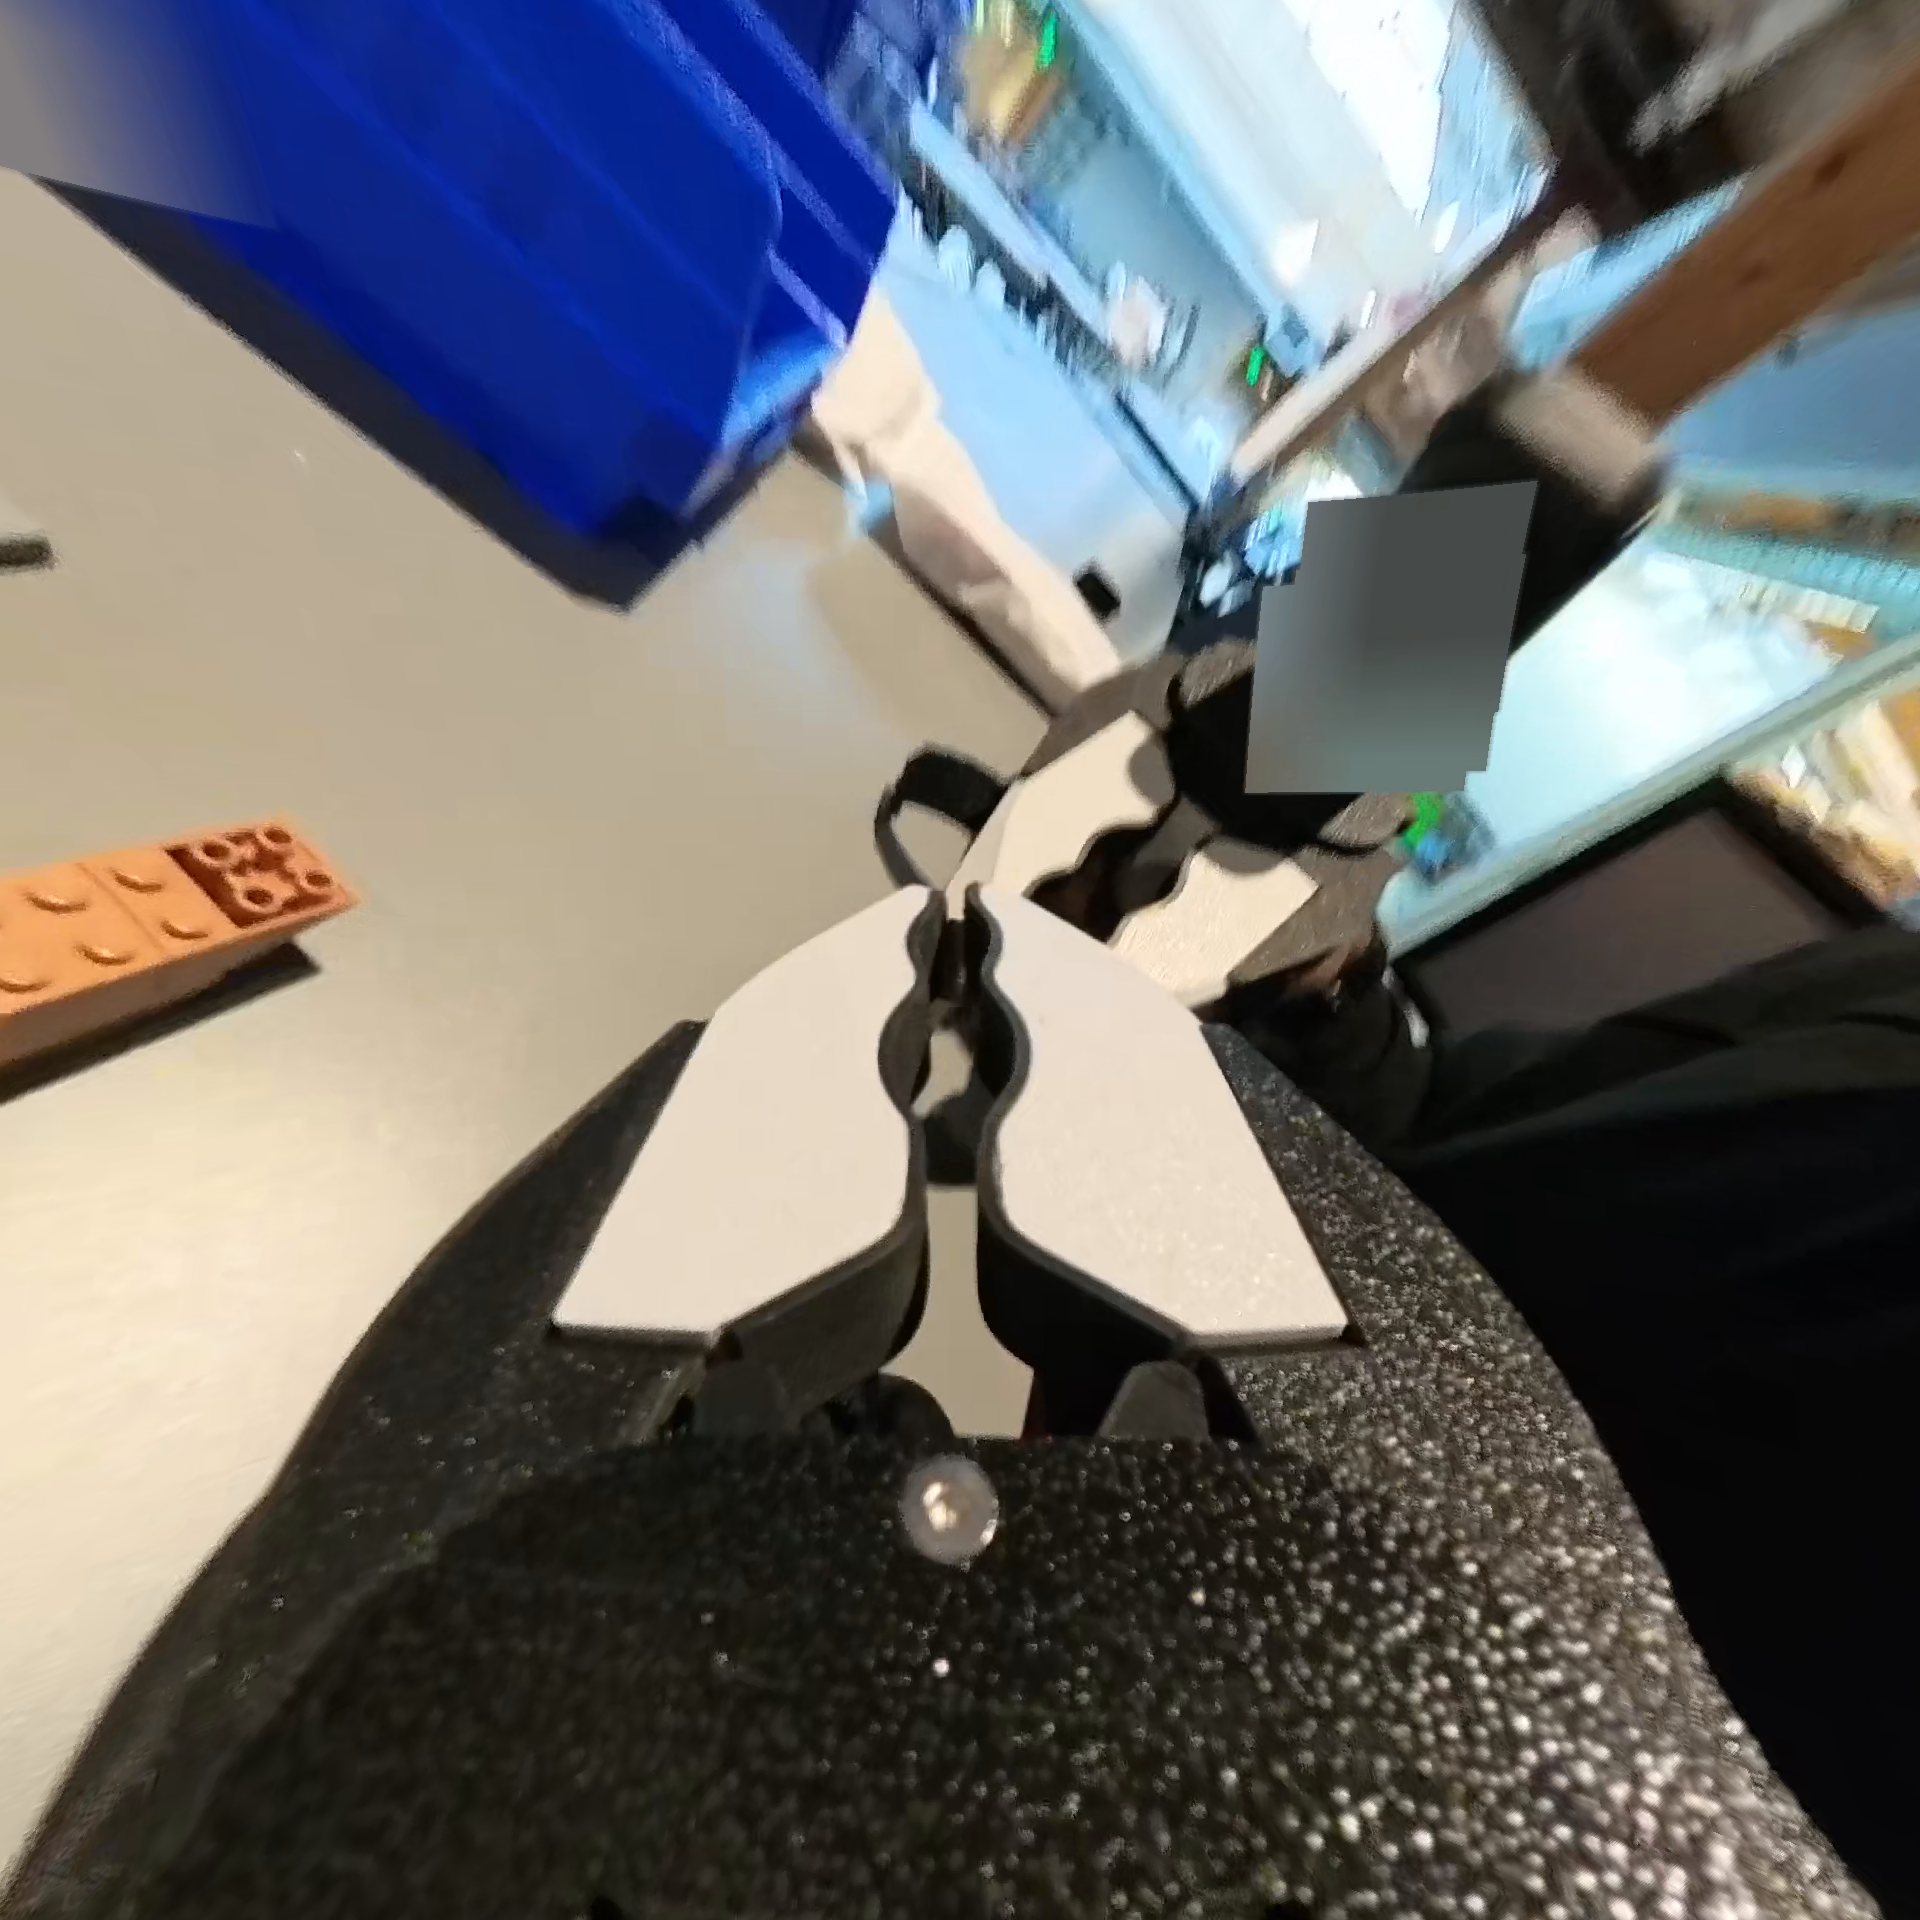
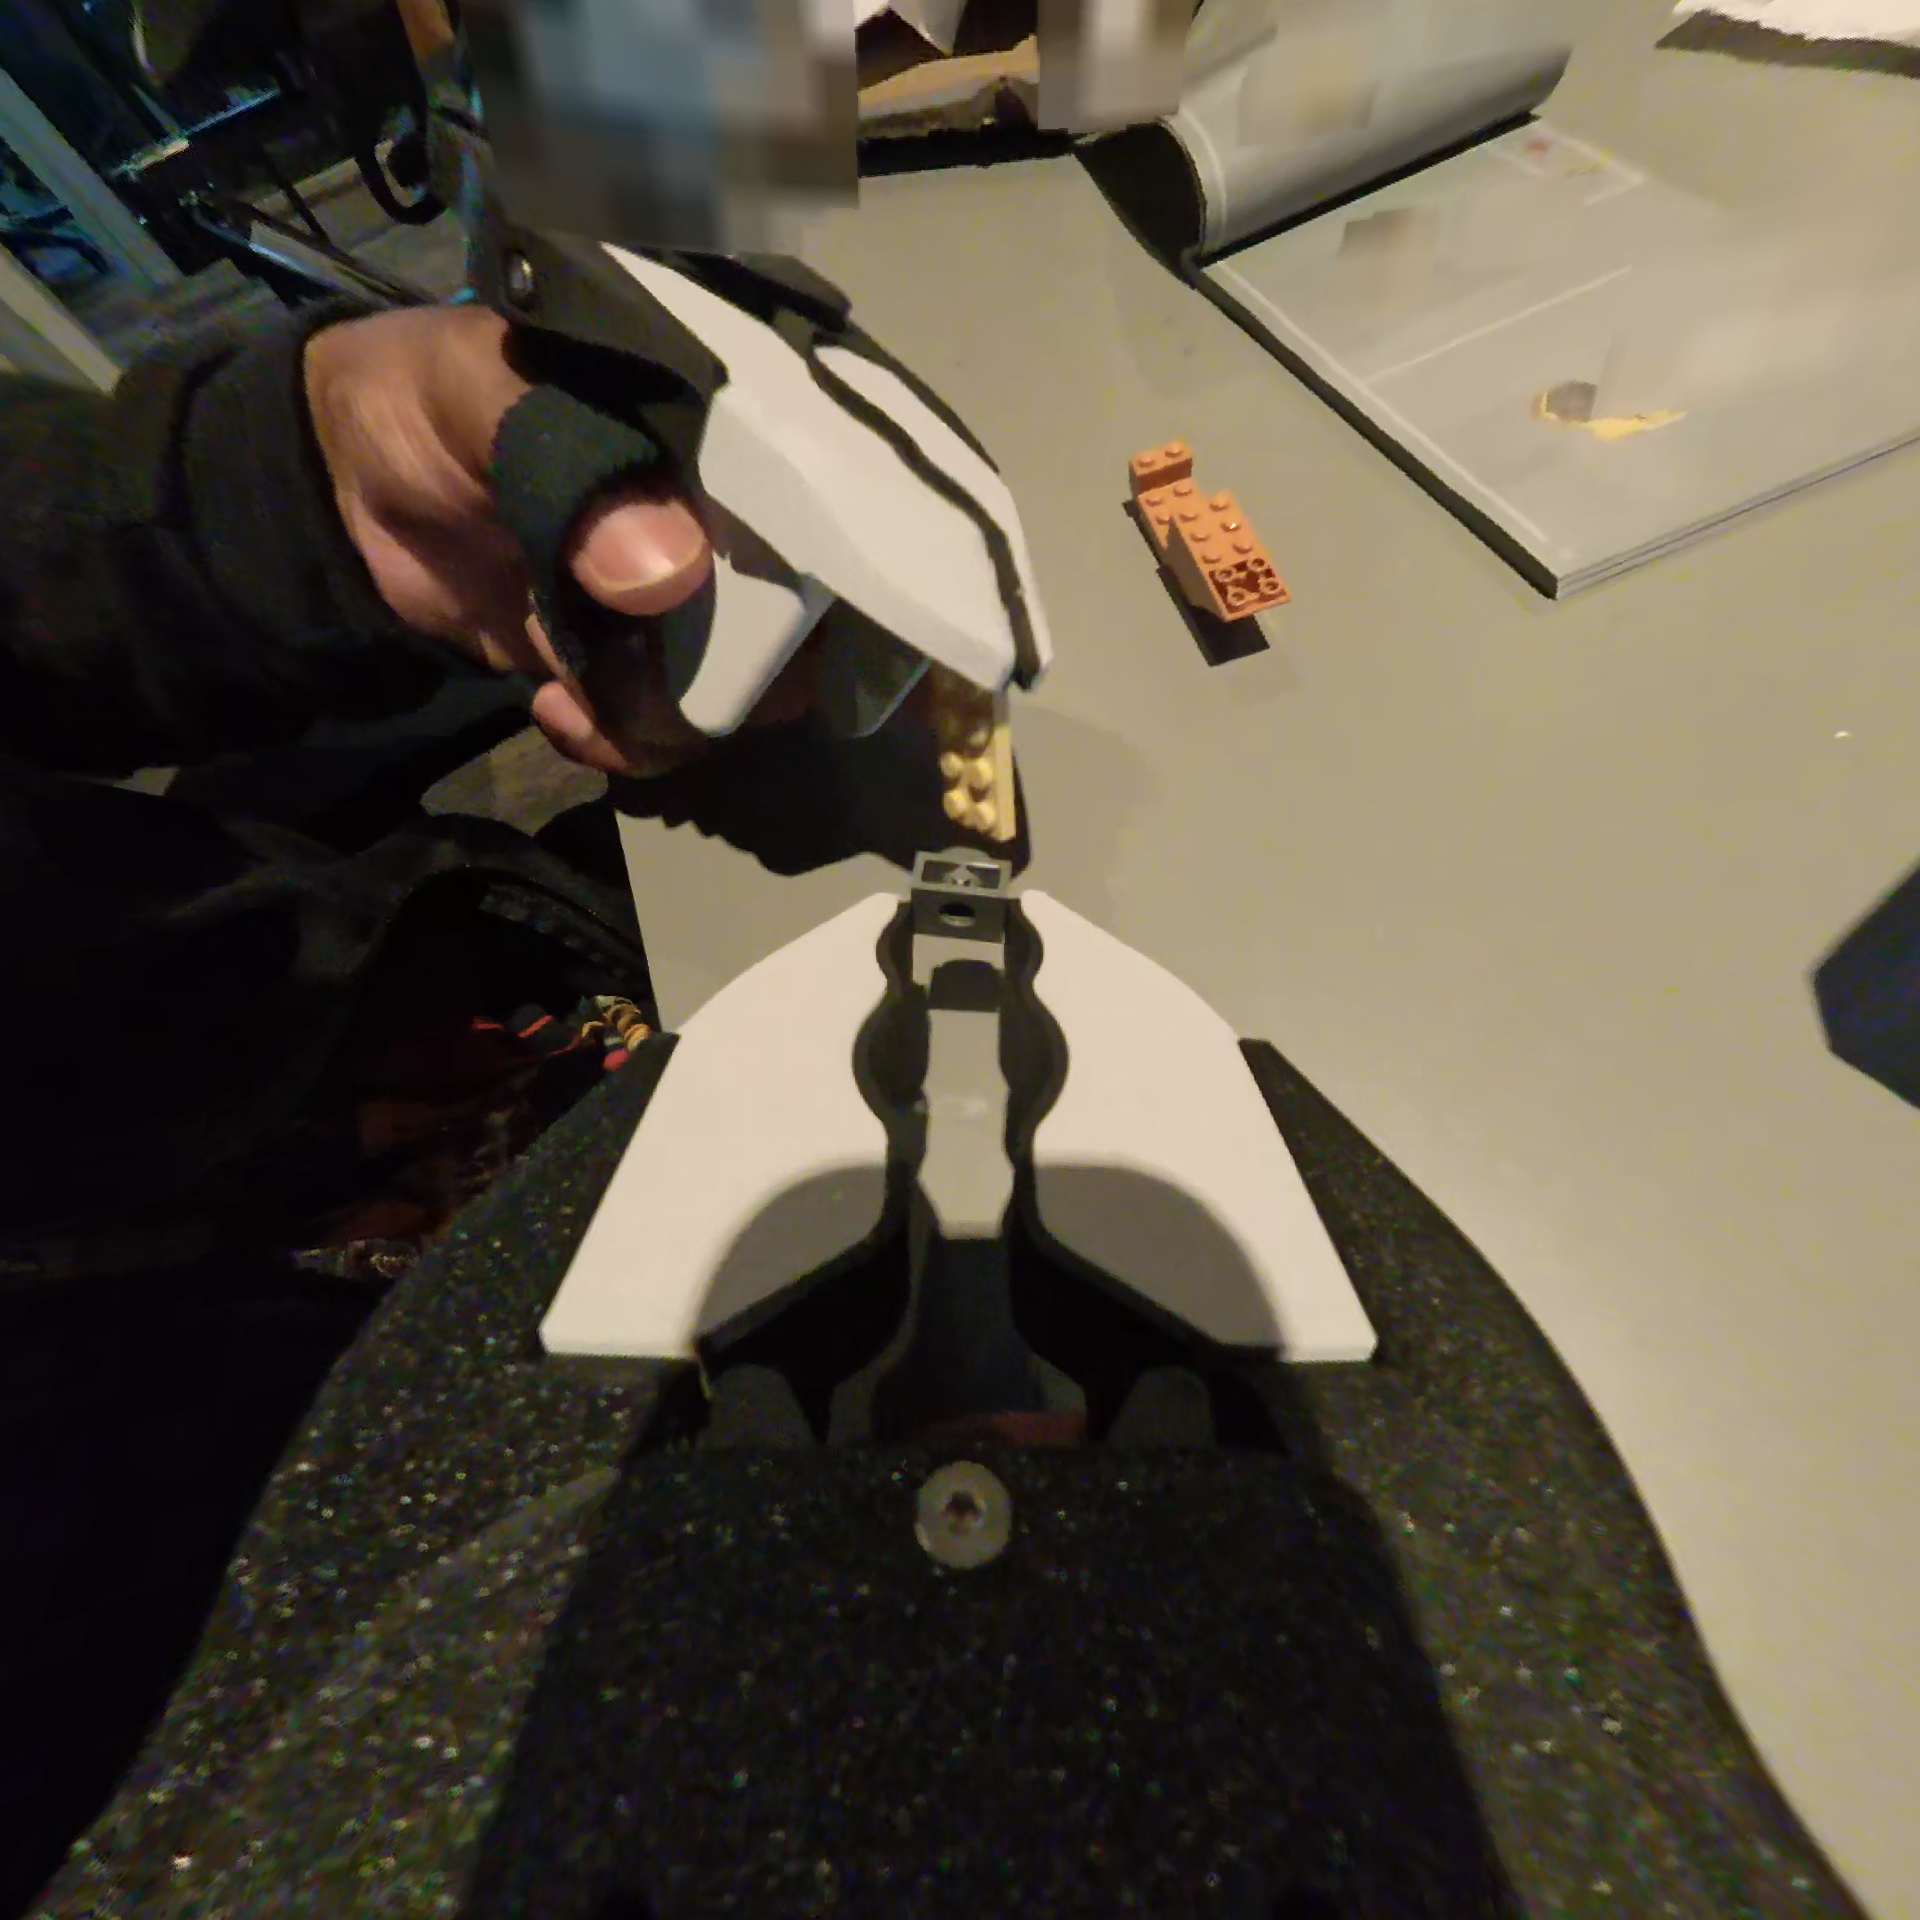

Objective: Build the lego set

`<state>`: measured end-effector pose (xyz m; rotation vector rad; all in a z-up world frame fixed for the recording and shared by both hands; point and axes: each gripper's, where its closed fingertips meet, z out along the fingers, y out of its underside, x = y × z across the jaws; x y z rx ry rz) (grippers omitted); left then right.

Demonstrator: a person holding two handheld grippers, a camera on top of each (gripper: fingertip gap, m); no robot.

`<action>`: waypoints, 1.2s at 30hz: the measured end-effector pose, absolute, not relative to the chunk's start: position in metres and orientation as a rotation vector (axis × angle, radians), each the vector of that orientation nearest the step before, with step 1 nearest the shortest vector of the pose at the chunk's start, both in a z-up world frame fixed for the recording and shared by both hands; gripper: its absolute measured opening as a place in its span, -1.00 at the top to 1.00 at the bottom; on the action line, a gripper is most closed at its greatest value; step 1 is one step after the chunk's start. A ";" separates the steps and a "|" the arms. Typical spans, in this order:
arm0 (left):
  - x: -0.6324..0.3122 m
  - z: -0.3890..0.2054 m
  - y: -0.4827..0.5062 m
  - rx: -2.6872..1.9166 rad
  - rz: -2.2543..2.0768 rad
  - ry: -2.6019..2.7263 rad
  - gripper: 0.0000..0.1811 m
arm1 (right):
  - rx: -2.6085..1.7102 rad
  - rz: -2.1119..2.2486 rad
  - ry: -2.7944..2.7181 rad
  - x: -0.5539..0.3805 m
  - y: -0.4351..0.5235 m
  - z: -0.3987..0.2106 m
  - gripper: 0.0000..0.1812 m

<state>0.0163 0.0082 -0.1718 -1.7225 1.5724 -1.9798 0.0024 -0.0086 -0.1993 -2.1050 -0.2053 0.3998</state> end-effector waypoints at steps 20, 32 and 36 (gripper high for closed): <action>0.015 -0.150 -0.007 -1.443 -1.612 1.326 0.97 | -2.255 0.442 -0.206 -0.003 -0.015 -0.215 0.82; 0.000 -0.163 -0.006 -1.507 -1.547 1.386 0.98 | -2.346 0.276 -0.333 -0.005 -0.015 -0.235 0.81; -0.003 -0.162 -0.006 -1.514 -1.570 1.369 0.97 | -2.361 0.235 -0.360 -0.006 -0.016 -0.238 0.80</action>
